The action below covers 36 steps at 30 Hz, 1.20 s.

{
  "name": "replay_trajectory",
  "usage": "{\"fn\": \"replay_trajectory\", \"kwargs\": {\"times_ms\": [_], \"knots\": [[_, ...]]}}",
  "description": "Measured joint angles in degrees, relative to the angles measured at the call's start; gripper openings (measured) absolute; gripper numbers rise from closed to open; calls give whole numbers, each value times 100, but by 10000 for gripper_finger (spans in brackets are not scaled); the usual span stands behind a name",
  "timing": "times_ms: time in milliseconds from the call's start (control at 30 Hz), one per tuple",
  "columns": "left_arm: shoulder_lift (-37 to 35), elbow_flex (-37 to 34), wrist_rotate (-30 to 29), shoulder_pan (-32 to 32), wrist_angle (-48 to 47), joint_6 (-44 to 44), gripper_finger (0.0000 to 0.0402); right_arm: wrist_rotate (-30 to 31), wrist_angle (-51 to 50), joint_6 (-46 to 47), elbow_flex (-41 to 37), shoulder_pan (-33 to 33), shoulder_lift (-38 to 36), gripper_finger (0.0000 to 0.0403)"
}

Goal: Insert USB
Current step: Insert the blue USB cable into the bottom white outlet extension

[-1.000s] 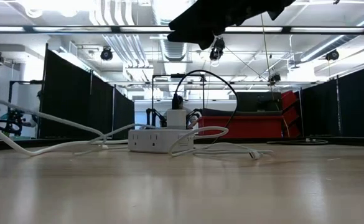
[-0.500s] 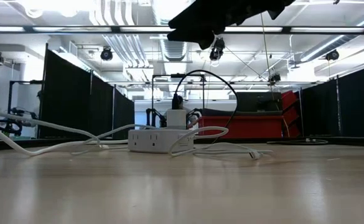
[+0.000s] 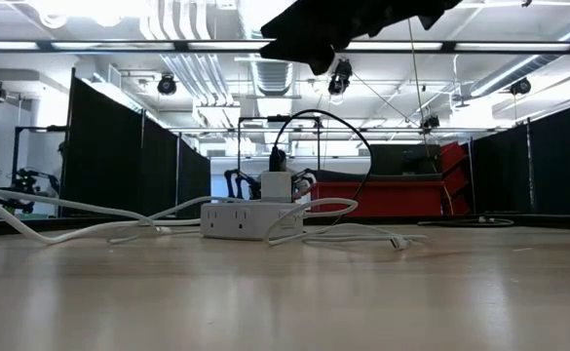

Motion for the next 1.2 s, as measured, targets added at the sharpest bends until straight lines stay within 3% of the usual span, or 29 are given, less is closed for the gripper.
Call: {"fn": "replay_trajectory", "kwargs": {"times_ms": [267,600,733,933,1200], "knots": [[5,-61,-17,-11,260,331,21,0,-2,2,0,0,0,200],[240,-242,386,-23,553,460,21,-2,-15,0,0,0,0,199],[231,-180,127,-39,423,434,21,-2,-15,-2,0,0,0,201],[234,-102,-811,-39,270,371,21,-4,-13,2,0,0,-2,200],[229,-122,-1226,-31,334,310,21,-11,-49,89,0,0,-2,199]]}}
